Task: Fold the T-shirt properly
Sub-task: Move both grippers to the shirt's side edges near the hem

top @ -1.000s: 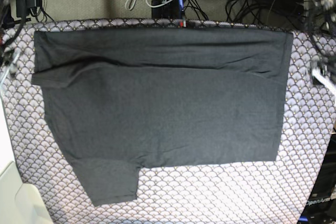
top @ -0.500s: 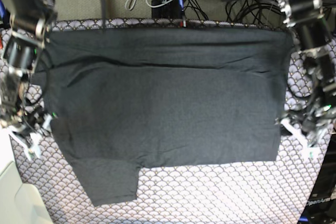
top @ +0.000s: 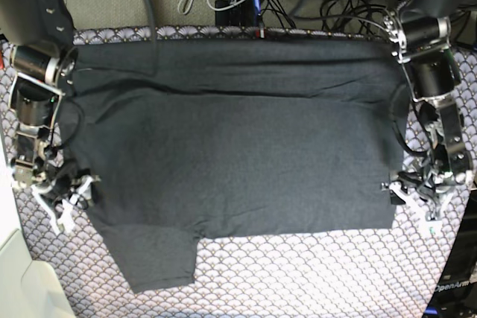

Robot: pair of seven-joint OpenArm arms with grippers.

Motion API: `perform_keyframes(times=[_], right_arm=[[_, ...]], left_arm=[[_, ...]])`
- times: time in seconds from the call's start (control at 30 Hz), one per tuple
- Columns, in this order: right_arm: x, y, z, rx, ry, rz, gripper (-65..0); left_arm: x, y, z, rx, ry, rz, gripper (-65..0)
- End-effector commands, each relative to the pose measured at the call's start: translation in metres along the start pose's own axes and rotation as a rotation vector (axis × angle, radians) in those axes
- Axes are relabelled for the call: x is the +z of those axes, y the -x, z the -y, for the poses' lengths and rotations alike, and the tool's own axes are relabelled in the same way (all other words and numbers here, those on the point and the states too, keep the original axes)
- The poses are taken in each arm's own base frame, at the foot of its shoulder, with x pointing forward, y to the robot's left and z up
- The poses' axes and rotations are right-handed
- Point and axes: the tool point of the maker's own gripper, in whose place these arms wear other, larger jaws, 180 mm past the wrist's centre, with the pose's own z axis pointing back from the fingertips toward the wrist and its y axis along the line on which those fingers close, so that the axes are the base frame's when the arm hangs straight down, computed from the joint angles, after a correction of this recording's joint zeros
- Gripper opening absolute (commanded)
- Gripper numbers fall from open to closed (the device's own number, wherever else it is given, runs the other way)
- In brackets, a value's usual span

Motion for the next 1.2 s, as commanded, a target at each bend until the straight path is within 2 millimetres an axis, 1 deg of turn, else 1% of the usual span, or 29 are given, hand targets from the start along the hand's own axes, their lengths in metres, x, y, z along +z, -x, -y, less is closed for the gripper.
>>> perform_keyframes(times=[0.0,0.1,0.2,0.27,0.37,0.4,0.47,0.5,0.6,0.67,0.8,0.83,0.93,0.97,1.03,1.13,1.17], right_arm=[[0.007,-0.029,0.014,0.002,0.025,0.080,-29.4],[0.007,-0.027,0.014,-0.007,0.024,0.089,-29.4],[0.007,-0.022,0.013,-0.010,0.023,0.087,-29.4],[0.010,-0.021,0.019,-0.009,0.034,0.085,-29.4],[0.012,-0.023,0.022,-0.006,0.040,0.088,-29.4],[0.014,-0.022,0.027,-0.005,0.047,0.087,-29.4],[0.018,-0.023,0.042,-0.022,0.110,0.094,-29.4],[0.018,-0.024,0.044,-0.026,0.123,0.105,-29.4],[0.018,-0.024,0.044,-0.026,0.123,0.122,-29.4],[0.017,-0.018,0.041,-0.027,0.120,0.113,-29.4],[0.015,-0.015,0.039,-0.030,0.118,0.108,-29.4],[0.015,-0.015,0.039,-0.030,0.118,0.108,-29.4],[0.014,-0.012,0.038,-0.032,0.117,0.102,-29.4],[0.013,-0.005,0.035,-0.035,0.112,0.093,-29.4],[0.011,-0.001,0.032,-0.036,0.107,0.088,-29.4],[0.012,0.001,0.033,-0.039,0.112,0.086,-29.4],[0.012,0.001,0.037,-0.045,0.132,0.086,-29.4]], left_arm=[[0.009,-0.027,-0.010,-0.001,-0.022,0.073,-24.6],[0.009,-0.025,-0.013,-0.003,-0.027,0.069,-24.6],[0.008,-0.014,-0.014,-0.006,-0.027,0.049,-24.6],[0.007,-0.009,-0.013,-0.008,-0.026,0.040,-24.6],[0.006,-0.006,-0.013,-0.007,-0.024,0.033,-24.6],[0.006,-0.005,-0.011,-0.007,-0.020,0.031,-24.6],[0.005,0.005,-0.010,-0.008,-0.019,0.017,-24.6],[0.005,0.006,-0.010,-0.008,-0.019,0.014,-24.6],[0.004,0.010,-0.009,-0.008,-0.016,0.007,-24.6],[0.004,0.010,-0.008,-0.007,-0.014,0.007,-24.6],[0.004,0.012,-0.008,-0.007,-0.014,0.001,-24.6],[0.004,0.014,-0.008,-0.007,-0.014,-0.005,-24.6],[0.003,0.034,-0.008,-0.012,-0.015,-0.035,-24.6],[0.002,0.037,-0.008,-0.013,-0.014,-0.042,-24.6],[0.002,0.045,-0.009,-0.014,-0.016,-0.055,-24.6],[0.002,0.049,-0.008,-0.014,-0.014,-0.063,-24.6],[0.002,0.049,-0.008,-0.014,-0.014,-0.063,-24.6]])
